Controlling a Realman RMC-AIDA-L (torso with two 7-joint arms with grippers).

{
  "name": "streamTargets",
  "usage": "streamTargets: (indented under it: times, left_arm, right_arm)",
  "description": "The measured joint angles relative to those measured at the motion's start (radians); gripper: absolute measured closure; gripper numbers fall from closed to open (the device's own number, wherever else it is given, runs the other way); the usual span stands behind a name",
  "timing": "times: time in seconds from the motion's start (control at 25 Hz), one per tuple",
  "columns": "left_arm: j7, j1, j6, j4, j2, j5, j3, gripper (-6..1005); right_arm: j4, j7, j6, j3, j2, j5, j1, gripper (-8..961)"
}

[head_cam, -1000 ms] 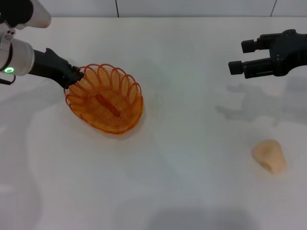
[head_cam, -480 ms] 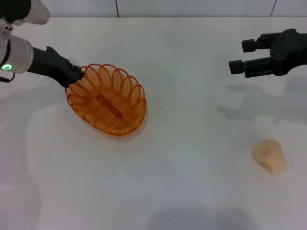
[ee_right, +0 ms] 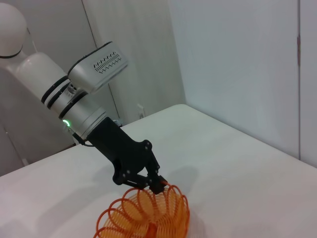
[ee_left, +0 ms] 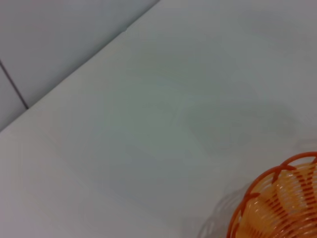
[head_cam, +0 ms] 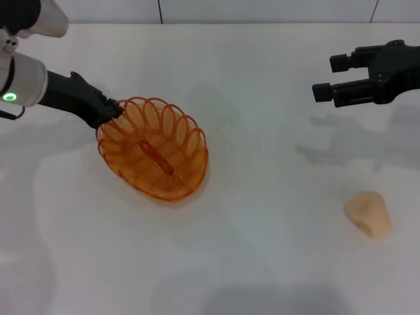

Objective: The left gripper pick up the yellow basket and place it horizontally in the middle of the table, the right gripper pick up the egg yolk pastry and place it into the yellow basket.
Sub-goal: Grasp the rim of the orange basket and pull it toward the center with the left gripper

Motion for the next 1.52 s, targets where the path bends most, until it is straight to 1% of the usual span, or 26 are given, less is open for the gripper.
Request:
streamTargets:
  times: [0.24,0.44,0.64,0.76,1.2,1.28,1.52]
  left_arm:
    - [-0.001,0.0,0.014,0.001,-0.003,-0.003,0.003,923]
    - [-0.014,0.001,0.032,0.029,-0.004,-0.025,-0.003,925]
    - [-0.034,0.011,0.082,0.068,0.004,-0.067,-0.015,931]
    - [-0.044,0.015,0.099,0.084,0.004,-0.075,-0.019,936]
    - [-0.062,0.012,0.121,0.089,0.009,-0.092,-0.02,953]
    - [-0.064,0.011,0.127,0.089,0.014,-0.106,-0.024,953]
    - [-0.08,0.016,0.161,0.09,0.042,-0.17,-0.03,955]
  right_arm:
    - [0.0,-0.001,0.0,-0.003,0.0,0.001,0.0,196]
    - [0.0,-0.001,0.0,-0.005,0.001,0.001,-0.001,197]
    - [0.004,0.0,0.0,-0.006,0.002,0.001,-0.001,197]
    - [0.006,0.0,0.0,-0.006,0.001,0.001,-0.001,197]
    - [0.008,0.002,0.0,-0.005,-0.002,0.002,0.005,198]
    - [0.008,0.002,0.0,-0.005,-0.002,0.002,0.005,198]
    - [0.009,0.004,-0.001,-0.006,-0.002,0.0,0.014,199]
